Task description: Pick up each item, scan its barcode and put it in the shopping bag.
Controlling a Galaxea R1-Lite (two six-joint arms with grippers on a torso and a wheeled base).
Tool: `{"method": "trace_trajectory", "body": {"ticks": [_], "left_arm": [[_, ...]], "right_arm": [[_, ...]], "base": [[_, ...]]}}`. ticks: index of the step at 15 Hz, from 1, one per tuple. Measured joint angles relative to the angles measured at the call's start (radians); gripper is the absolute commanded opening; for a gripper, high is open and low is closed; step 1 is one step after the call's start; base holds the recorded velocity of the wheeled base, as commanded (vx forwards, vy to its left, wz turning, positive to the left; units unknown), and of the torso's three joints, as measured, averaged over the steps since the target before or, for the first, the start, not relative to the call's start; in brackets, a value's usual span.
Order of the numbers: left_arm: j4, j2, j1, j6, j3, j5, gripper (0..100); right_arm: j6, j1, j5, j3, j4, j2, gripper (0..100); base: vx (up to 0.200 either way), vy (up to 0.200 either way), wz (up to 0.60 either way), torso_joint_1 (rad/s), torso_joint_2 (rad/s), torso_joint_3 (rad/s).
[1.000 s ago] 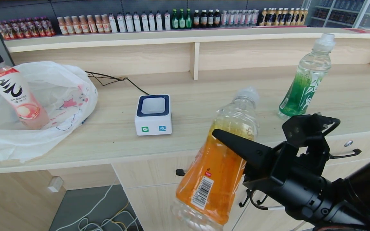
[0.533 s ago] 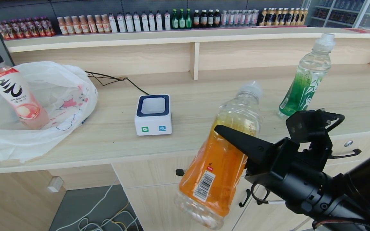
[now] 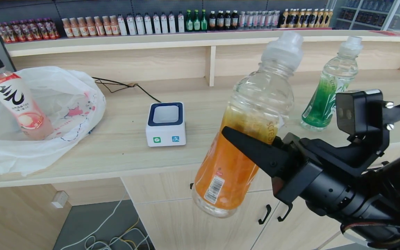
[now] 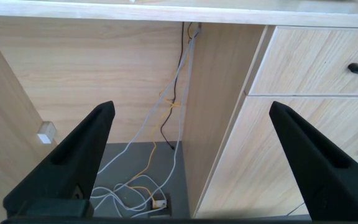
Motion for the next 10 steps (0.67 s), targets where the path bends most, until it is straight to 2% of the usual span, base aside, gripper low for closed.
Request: {"method": "trace_trajectory", "body": {"ticks": [6, 7, 10], "left_arm": [[0.0, 0.0, 0.0, 0.0, 0.0, 0.0, 100], [0.0, 0.0, 0.0, 0.0, 0.0, 0.0, 100], [0.0, 0.0, 0.0, 0.002, 0.0, 0.0, 100]], "right_arm": [[-0.428, -0.037, -0.01, 0.071, 0.001, -0.03, 0], [-0.473, -0.04, -0.043, 0.093, 0.001, -0.042, 0], [-0.455, -0.05, -0.176, 0.084, 0.001, -0.054, 0]], "base": [[0.0, 0.0, 0.0, 0.0, 0.0, 0.0], [0.0, 0.0, 0.0, 0.0, 0.0, 0.0], [0.0, 0.0, 0.0, 0.0, 0.0, 0.0]]}}
